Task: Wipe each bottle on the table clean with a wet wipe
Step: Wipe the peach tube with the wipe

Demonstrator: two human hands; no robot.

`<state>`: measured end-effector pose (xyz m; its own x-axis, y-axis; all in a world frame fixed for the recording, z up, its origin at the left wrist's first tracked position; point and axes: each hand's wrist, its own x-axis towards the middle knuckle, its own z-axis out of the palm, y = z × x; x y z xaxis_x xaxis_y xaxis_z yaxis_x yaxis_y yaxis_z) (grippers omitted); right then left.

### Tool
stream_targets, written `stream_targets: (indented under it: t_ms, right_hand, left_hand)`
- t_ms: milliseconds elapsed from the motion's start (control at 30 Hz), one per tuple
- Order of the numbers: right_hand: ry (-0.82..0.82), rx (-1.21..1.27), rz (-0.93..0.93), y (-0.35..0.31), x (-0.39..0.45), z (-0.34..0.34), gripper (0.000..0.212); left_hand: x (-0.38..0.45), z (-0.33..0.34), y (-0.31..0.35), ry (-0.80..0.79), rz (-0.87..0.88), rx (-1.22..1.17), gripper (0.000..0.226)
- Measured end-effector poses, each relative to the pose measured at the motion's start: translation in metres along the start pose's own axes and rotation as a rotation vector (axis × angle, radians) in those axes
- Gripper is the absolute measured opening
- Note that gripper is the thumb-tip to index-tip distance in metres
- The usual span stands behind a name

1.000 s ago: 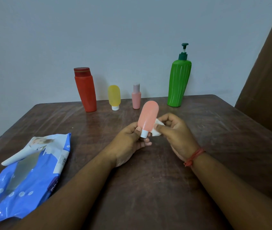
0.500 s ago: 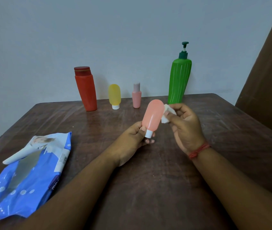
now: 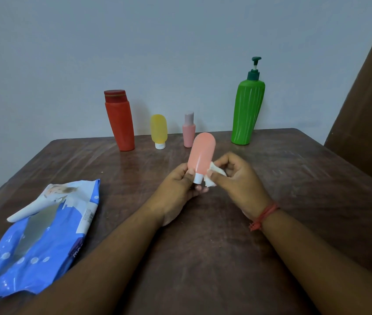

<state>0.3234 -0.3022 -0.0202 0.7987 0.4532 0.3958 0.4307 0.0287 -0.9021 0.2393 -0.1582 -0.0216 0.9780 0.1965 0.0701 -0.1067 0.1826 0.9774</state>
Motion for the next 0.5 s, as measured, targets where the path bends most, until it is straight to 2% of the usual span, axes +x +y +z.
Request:
stream_targets:
  t_ms: [133,167,300,433,500]
  right_hand:
    - [0.170,-0.035,-0.029,-0.007,0.003,0.002,0.021]
    - [0.170,-0.048,-0.037,-0.007,0.002,0.002,0.022]
    - [-0.061,-0.303,-0.176,-0.005,-0.006,0.009,0.018]
    - [0.101,-0.405,-0.394,-0.014,-0.004,0.012,0.008]
    - [0.029,-0.469,-0.496,-0.014,-0.006,0.012,0.006]
  left_hand:
    - [-0.001,0.001,0.000,-0.022,-0.003,0.017,0.031]
    - [0.000,0.001,-0.001,-0.012,-0.004,0.007,0.031]
    - [0.003,-0.001,0.000,0.087,-0.008,-0.096,0.024]
    - [0.003,0.000,-0.001,0.081,-0.005,-0.100,0.023]
    - [0.003,-0.001,0.000,0.078,0.000,-0.103,0.019]
